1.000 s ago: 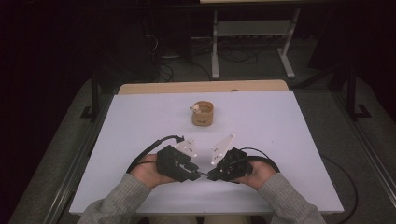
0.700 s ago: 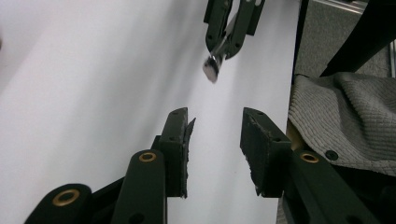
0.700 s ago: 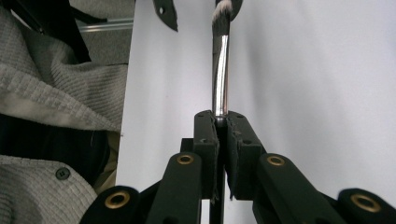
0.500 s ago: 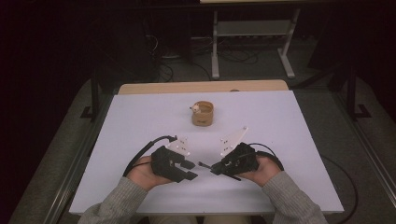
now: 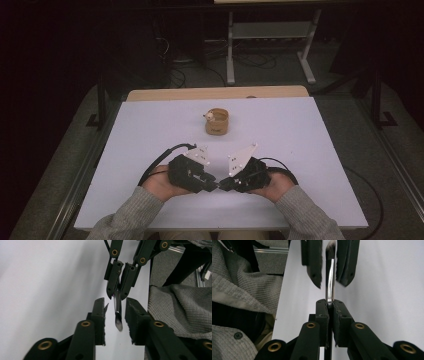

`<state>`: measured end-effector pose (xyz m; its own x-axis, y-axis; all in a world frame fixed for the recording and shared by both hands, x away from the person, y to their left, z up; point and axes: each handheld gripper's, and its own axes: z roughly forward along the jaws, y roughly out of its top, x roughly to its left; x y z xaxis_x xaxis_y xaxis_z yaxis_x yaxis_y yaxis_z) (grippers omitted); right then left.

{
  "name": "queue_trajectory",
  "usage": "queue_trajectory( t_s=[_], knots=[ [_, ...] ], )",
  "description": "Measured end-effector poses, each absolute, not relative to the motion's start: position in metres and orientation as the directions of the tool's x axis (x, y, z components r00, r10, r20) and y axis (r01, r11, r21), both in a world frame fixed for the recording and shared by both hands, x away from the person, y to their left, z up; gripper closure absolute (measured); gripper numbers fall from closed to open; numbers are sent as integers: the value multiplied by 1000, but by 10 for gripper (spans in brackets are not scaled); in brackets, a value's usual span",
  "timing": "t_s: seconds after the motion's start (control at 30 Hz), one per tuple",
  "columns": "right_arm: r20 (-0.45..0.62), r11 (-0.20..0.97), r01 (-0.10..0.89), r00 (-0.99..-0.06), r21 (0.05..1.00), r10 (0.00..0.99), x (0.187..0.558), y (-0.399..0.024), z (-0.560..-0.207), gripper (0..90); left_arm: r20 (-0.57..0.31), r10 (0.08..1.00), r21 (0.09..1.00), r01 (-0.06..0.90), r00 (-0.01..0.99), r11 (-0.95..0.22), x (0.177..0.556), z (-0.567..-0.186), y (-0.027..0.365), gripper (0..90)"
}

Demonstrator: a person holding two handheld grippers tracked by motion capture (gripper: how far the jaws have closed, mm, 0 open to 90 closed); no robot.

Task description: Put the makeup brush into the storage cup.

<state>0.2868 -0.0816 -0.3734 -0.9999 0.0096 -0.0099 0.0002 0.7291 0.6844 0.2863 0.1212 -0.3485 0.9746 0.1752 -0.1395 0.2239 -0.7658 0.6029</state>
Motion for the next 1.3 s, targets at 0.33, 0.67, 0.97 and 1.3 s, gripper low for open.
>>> queue_trajectory(
  t_s=[0.33, 0.67, 0.97, 1.3],
  knots=[
    [-46, 720, -30, -999, 693, 3, 283, -77, -372, 825, -146, 156, 602, 213, 977, -769, 286, -346, 121, 838],
    [-84, 764, -51, -996, 644, 4, 277, -70, -363, 812, -106, 150, 579, 184, 983, -795, 281, -338, 118, 841],
    [-57, 774, -38, -998, 632, -3, 278, -68, -364, 827, -92, 145, 572, 171, 985, -802, 279, -338, 116, 825],
    [-3, 748, 19, -1000, 664, 27, 286, -87, -366, 826, -103, 212, 611, 230, 972, -757, 283, -330, 138, 622]
  ],
)
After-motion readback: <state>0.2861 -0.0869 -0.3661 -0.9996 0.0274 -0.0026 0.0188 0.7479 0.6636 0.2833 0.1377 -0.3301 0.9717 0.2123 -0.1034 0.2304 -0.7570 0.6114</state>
